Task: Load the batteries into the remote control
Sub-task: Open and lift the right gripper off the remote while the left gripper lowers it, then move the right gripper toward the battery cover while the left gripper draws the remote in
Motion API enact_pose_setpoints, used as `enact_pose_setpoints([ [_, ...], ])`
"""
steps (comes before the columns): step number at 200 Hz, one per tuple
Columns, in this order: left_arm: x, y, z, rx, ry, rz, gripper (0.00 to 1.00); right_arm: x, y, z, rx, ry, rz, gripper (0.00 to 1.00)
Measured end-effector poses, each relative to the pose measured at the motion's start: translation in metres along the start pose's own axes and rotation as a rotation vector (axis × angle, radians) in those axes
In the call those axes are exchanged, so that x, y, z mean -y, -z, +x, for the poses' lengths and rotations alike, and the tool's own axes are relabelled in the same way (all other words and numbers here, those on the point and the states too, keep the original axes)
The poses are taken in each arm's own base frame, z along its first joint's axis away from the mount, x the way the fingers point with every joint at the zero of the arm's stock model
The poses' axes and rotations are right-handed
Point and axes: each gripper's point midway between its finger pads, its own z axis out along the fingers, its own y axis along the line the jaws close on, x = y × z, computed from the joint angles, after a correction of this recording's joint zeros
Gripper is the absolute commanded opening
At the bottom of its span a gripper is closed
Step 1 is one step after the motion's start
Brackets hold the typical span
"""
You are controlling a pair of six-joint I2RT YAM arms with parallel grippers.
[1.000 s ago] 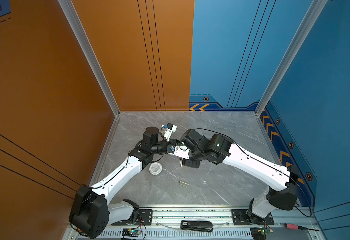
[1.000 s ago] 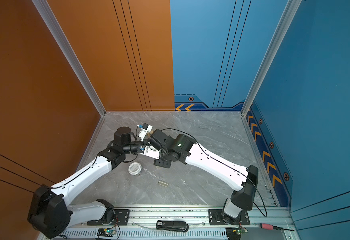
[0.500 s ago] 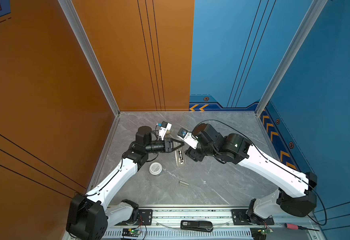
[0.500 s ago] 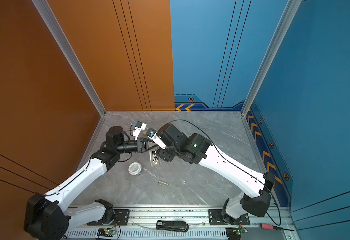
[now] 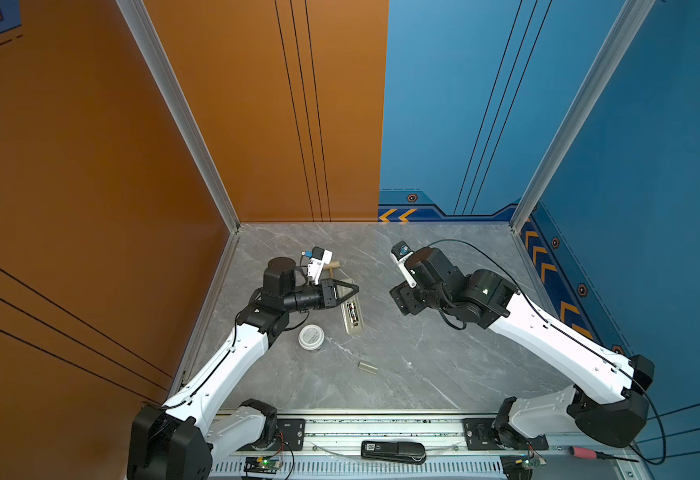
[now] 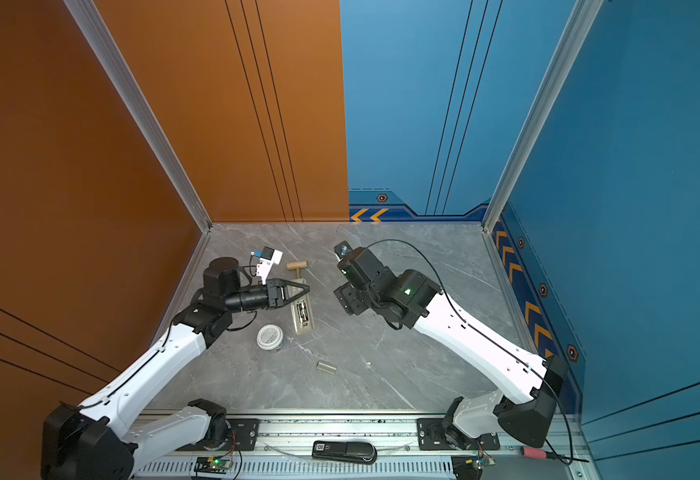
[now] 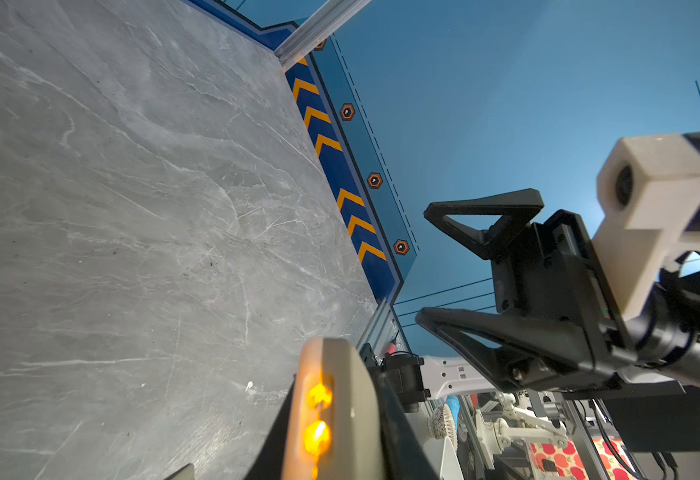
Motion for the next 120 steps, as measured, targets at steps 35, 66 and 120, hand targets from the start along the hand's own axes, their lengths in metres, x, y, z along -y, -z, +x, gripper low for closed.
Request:
enact_pose_setpoints([
  [35, -0.015, 0.001, 0.004, 0.017, 0.028, -0.091, 0.0, 0.005, -0.036, 0.038, -0.1, -0.034, -0.048, 0.93],
  [66, -0.025, 0.006, 0.009, 0.022, 0.065, -0.179, 0.0, 0.0, -0.058, 0.062, -0.152, -0.054, -0.127, 0.94],
  [120, -0.017, 0.023, 0.0, 0.075, 0.078, -0.278, 0.0, -0.037, -0.094, 0.091, -0.236, -0.039, -0.272, 0.94],
])
